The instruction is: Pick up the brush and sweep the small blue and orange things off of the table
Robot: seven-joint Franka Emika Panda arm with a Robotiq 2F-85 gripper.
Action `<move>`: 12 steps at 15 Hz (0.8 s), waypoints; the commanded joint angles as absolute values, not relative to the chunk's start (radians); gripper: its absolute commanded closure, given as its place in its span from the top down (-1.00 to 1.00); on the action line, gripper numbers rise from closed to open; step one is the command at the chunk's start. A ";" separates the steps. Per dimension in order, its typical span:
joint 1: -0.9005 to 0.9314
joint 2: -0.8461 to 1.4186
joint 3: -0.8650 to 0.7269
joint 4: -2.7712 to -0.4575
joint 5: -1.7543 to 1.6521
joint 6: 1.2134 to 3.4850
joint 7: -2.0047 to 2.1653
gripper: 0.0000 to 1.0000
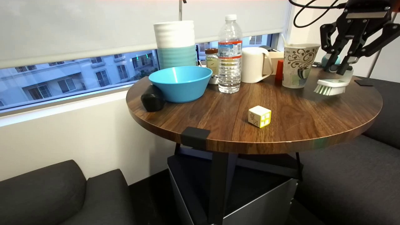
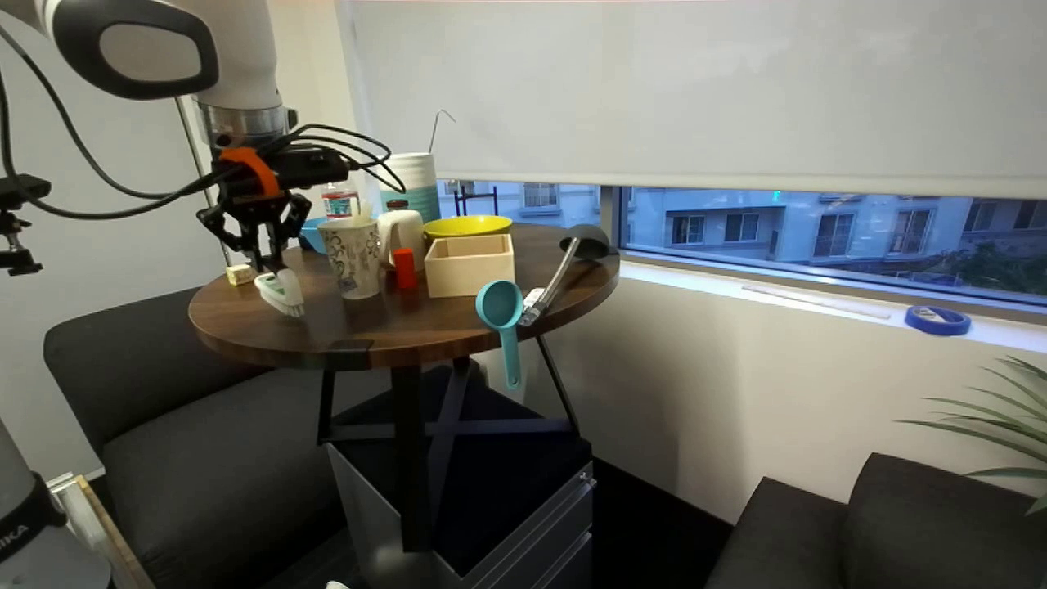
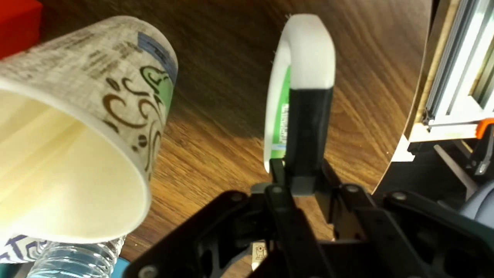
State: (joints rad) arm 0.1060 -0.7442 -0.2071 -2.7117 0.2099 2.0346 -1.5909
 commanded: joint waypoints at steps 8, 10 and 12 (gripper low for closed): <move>0.241 -0.660 -0.015 -2.640 0.282 2.061 -1.201 -0.89; 0.258 -0.635 -0.009 -2.632 0.278 2.071 -1.168 -0.89; 0.265 -0.612 -0.007 -2.628 0.267 2.082 -1.150 -0.89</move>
